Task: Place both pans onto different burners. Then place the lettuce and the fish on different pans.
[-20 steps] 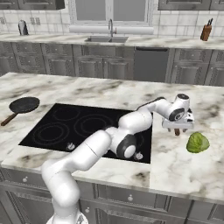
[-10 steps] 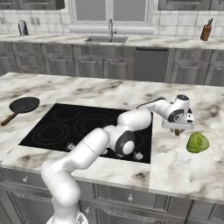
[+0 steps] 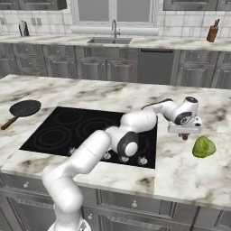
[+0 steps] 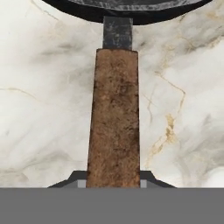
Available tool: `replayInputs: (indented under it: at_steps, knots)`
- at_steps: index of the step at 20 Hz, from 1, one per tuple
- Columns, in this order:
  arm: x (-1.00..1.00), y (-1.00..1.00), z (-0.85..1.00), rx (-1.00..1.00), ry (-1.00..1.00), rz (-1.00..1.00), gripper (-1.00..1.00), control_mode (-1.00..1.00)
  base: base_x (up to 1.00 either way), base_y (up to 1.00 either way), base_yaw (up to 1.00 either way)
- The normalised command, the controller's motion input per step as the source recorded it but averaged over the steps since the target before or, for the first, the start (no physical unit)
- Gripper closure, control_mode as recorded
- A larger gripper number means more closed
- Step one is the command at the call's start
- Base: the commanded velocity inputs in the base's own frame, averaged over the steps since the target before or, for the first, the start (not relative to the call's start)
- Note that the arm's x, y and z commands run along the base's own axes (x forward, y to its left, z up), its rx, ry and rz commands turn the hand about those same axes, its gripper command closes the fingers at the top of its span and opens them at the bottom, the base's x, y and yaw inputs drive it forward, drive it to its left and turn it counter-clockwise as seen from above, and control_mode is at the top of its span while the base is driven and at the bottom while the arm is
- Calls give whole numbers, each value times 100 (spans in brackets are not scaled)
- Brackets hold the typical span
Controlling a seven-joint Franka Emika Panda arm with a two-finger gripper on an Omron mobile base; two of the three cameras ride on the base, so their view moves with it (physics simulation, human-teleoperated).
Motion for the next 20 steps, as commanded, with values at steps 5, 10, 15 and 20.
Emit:
replayInputs:
  at_steps: [5,10,15,20]
  knots:
    - [-54,17,11,0,-4,10,100,-100,0,0,0]
    - [-45,29,16,0,-9,12,100,-100,0,0,0]
    - [-33,51,16,0,-13,15,100,-100,0,0,0]
    - [-38,49,2,-3,-17,16,100,-100,0,0,0]
